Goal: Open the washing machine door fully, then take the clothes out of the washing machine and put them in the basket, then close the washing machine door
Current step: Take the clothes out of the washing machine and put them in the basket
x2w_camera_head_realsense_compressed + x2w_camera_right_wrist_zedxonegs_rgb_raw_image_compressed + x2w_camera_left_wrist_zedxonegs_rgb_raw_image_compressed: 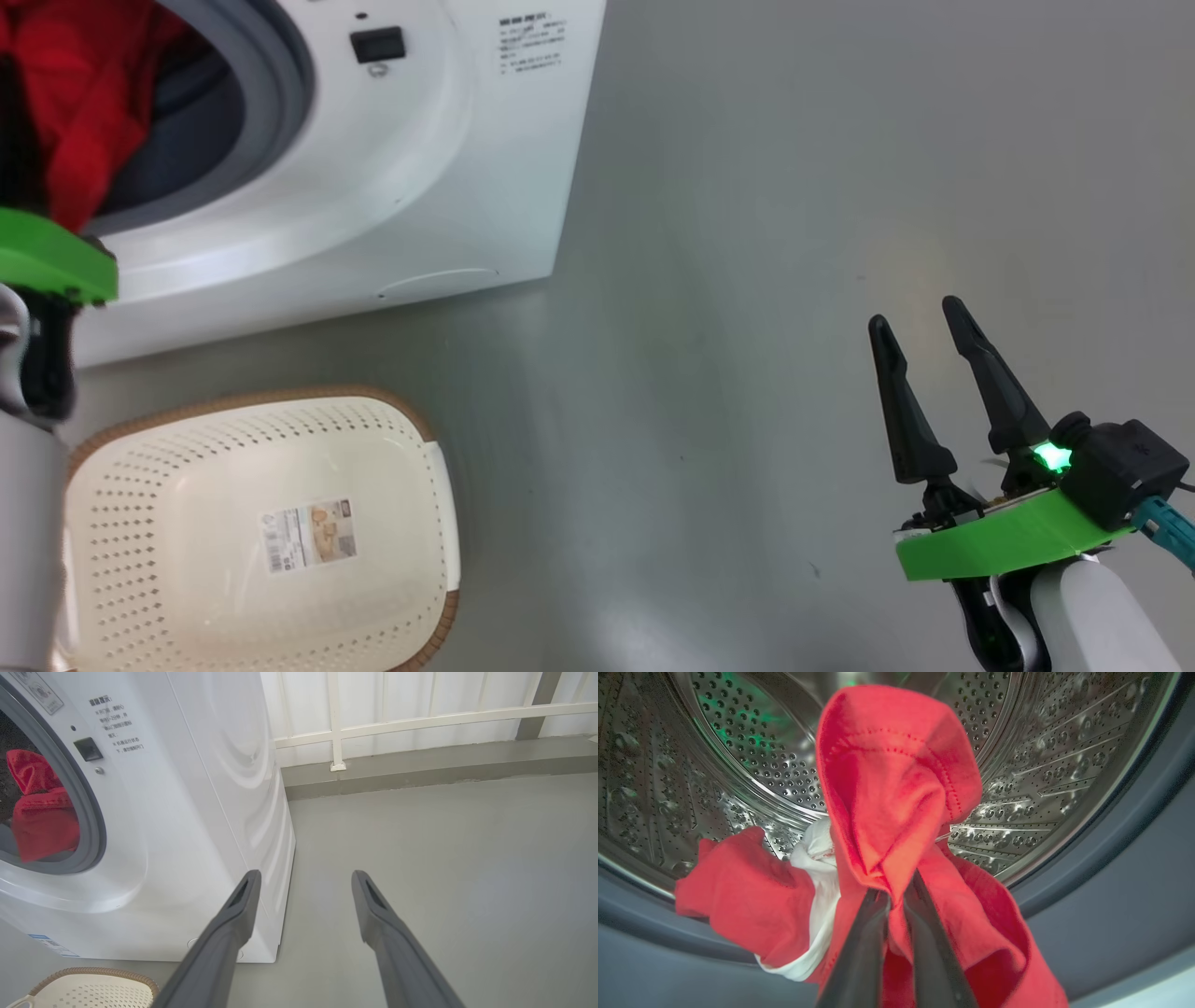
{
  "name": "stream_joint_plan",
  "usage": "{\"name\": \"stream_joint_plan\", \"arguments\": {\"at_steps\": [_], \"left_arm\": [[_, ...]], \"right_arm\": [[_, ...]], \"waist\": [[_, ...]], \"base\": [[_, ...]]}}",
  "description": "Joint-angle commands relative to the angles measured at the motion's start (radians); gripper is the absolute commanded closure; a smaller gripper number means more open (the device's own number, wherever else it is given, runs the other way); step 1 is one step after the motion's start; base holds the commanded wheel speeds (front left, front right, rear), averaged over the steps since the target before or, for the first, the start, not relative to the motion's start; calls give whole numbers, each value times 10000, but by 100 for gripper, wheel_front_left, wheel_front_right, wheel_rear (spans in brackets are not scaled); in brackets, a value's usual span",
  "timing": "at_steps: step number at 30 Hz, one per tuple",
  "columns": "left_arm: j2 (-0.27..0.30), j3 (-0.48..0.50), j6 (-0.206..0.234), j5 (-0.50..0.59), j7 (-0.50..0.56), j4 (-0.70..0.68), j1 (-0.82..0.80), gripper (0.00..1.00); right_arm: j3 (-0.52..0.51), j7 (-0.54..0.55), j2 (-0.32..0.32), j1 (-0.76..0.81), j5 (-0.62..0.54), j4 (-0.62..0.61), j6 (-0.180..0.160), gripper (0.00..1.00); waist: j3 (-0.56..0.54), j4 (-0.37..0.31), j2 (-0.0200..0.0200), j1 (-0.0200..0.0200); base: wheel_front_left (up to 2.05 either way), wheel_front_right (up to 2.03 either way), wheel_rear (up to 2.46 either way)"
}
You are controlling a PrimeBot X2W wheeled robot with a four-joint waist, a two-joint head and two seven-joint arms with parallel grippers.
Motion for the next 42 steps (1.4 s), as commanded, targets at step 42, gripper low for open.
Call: {"name": "stream_joint_plan", "arguments": {"at_steps": [42], "left_arm": [[-2421,2556,8,2058,-51,-8159,6188,100]], "right_arm": [[-278,-63,-256,1182,19,175,75,0]], "waist": [[-2137,1336,0,0]], "base": [[0,0,0]]}}
